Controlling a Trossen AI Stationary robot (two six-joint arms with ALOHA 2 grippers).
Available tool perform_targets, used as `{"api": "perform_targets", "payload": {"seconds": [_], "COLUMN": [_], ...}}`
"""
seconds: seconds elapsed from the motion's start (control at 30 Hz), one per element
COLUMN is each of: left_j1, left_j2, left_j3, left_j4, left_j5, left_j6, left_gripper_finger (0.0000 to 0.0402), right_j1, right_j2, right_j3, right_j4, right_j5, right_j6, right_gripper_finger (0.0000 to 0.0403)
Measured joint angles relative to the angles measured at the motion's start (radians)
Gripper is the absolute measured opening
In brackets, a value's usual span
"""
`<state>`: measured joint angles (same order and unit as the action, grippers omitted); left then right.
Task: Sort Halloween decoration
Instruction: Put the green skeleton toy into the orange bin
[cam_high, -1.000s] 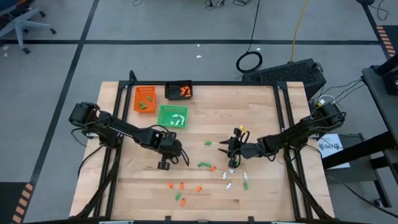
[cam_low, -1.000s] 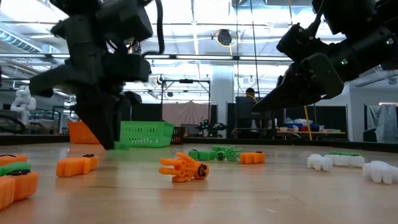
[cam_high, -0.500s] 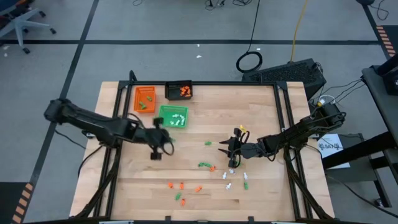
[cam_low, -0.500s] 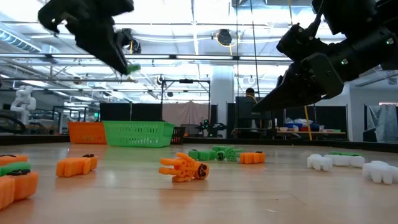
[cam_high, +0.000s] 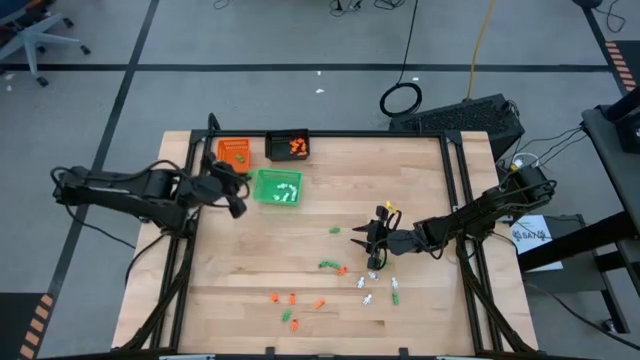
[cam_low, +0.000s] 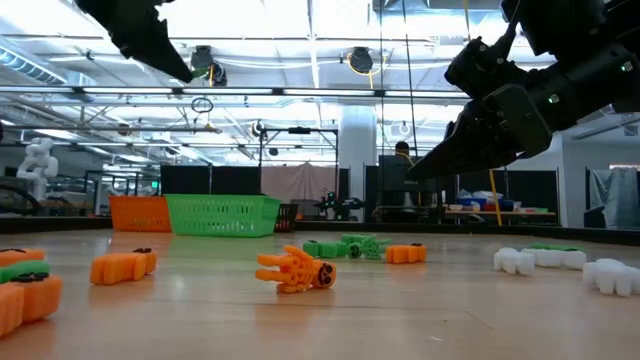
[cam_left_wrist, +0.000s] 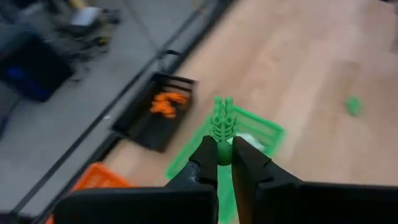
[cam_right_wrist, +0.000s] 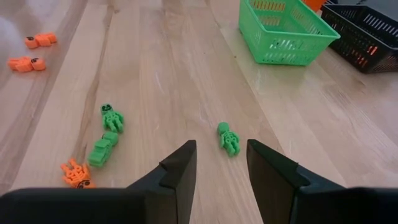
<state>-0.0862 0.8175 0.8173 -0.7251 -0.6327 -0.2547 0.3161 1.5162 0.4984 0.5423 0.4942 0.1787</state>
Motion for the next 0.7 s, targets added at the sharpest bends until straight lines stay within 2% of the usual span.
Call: {"api": "perform_targets", "payload": {"seconds": [0.23, 0.33, 0.5, 0.6, 0.7], "left_j1": [0.042, 0.069, 0.174, 0.262, 0.352], "left_j2": [-0.029, -0.025, 0.004, 0.031, 0.072], "left_j3": [-0.019, -0.034, -0.073, -0.113, -0.139], "left_j4": [-0.001, -0.001, -0.006, 0.011, 0.004], "left_j5": [-0.044, -0.086, -0.165, -0.151, -0.103], "left_j6": [0.024, -0.029, -0.1, -0.117, -0.199], "left_gripper_finger": [0.0013, 0.0013, 0.0013, 0.0013, 0.0013], "right_j1": [0.0, 0.0, 0.0, 0.0, 0.0], "right_j2": [0.0, 0.0, 0.0, 0.0, 0.0], "right_j3": [0.0, 0.0, 0.0, 0.0, 0.0], "right_j4": [0.005, 0.006, 0.008, 0.011, 0.011], "right_j5": [0.001, 0.001, 0.003, 0.003, 0.002], "right_j6": [0.0, 0.0, 0.0, 0.008, 0.029], "right_gripper_finger": [0.0125, 0.0125, 0.0125, 0.0125, 0.0125]}}
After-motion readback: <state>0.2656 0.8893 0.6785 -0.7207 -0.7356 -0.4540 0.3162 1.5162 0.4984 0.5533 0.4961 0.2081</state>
